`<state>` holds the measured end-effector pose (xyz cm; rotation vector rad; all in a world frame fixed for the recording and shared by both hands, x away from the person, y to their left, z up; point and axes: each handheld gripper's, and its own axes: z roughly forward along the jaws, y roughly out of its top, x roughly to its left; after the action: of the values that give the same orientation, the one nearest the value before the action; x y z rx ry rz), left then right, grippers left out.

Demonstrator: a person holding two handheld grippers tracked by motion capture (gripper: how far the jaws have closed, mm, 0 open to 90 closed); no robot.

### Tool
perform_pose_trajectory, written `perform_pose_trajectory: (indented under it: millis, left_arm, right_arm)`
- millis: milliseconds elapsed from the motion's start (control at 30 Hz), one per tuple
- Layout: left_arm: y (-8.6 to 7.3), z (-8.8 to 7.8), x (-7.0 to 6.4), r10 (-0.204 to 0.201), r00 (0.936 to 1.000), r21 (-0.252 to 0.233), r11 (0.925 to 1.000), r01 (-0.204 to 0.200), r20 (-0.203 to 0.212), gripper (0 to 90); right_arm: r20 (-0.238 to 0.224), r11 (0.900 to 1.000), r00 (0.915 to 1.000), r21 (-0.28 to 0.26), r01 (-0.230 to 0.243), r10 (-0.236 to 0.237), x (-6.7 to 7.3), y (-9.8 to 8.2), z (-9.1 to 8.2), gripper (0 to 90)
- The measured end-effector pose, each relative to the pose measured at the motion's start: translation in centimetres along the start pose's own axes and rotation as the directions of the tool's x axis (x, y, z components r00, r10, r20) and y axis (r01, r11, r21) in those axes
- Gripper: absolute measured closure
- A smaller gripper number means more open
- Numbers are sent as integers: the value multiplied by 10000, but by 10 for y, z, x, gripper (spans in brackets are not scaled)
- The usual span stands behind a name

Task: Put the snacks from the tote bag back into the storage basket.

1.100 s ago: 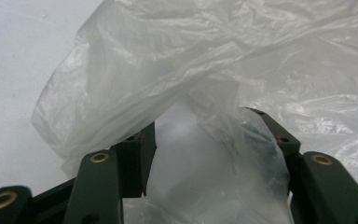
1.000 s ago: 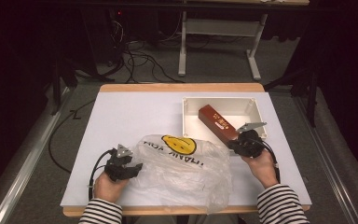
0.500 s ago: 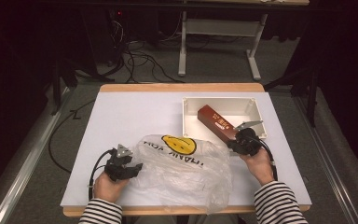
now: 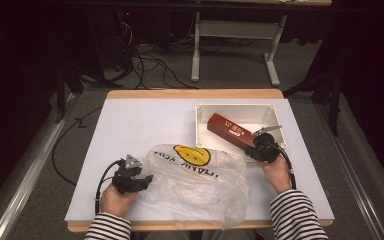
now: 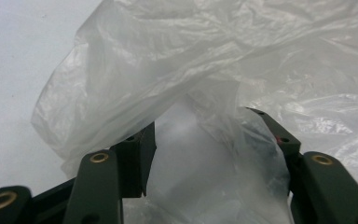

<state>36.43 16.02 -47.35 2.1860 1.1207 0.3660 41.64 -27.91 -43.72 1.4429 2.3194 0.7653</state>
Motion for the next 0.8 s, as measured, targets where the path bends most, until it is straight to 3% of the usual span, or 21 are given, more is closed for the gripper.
perform_pose_trajectory:
  millis: [267,800]
  left_arm:
    - [0,0,0,2,10000,3,10000,-2,-4,466]
    - [1,0,-1,60,10000,57,10000,-59,-48,466]
  right_arm:
    - [343,9984,9978,28,-567,565,-10,1,7,847]
    - [932,9954,9913,132,-948,932,-18,4,17,847]
